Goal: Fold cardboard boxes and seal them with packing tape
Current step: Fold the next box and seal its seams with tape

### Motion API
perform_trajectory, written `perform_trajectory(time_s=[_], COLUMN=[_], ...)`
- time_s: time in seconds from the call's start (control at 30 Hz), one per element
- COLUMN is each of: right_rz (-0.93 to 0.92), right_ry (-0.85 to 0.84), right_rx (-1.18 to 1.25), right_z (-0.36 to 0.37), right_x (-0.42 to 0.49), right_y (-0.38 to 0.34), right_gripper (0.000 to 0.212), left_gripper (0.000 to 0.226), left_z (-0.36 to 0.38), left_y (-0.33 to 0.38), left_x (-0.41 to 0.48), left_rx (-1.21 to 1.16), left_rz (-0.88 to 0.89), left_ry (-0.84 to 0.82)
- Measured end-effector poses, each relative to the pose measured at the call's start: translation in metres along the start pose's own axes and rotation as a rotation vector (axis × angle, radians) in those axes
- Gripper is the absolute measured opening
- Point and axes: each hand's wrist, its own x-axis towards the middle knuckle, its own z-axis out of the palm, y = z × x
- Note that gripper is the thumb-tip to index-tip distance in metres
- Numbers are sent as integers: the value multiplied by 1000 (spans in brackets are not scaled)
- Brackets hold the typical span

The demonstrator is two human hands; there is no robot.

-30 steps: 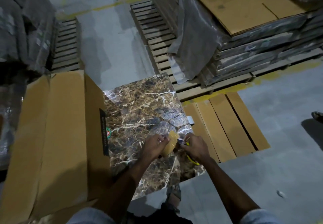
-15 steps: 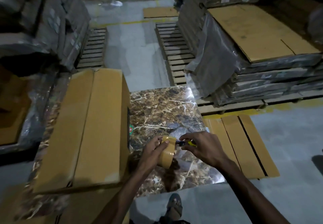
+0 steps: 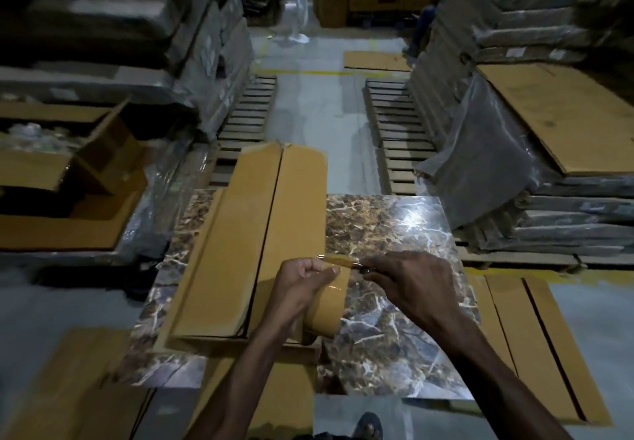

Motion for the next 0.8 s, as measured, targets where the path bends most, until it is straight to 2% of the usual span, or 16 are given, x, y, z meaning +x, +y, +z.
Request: perform_trajectory(time_s=[0.13, 0.2, 0.27, 0.4, 0.5, 0.6, 0.7, 0.77, 0.8], right_rz=[-13, 75, 224, 424, 509, 652, 743, 785, 791], right_ry=[70, 189, 270, 120, -65, -269, -427, -444, -447], right_rx=[-49, -30, -48, -56, 108, 306, 389, 438, 469], right_z=[4, -7, -26, -22, 36, 102, 178, 212, 213], right_x=[14, 28, 45, 59, 37, 1, -40, -57, -60], right_y=[-18, -9, 11, 53, 73, 77, 84, 84, 77], right_gripper=[21, 21, 19, 22, 17, 9, 23, 36, 33], left_gripper=[22, 27, 26, 31, 21, 22, 20, 19, 18], left_z=[-23, -30, -35, -37, -31, -26, -23, -23, -22], left_y=[15, 10, -6, -27, -25, -21, -14, -13, -14], left_x=[-4, -13, -31, -54, -56, -57, -58, -59, -60], left_rx=[35, 87, 1, -103, -37, -32, -28, -14, -5], left_rz=[-26, -62, -101, -118, -78, -46, -27, -30, -32], left_ry=[-11, -56, -79, 6, 55, 53, 83, 118, 132])
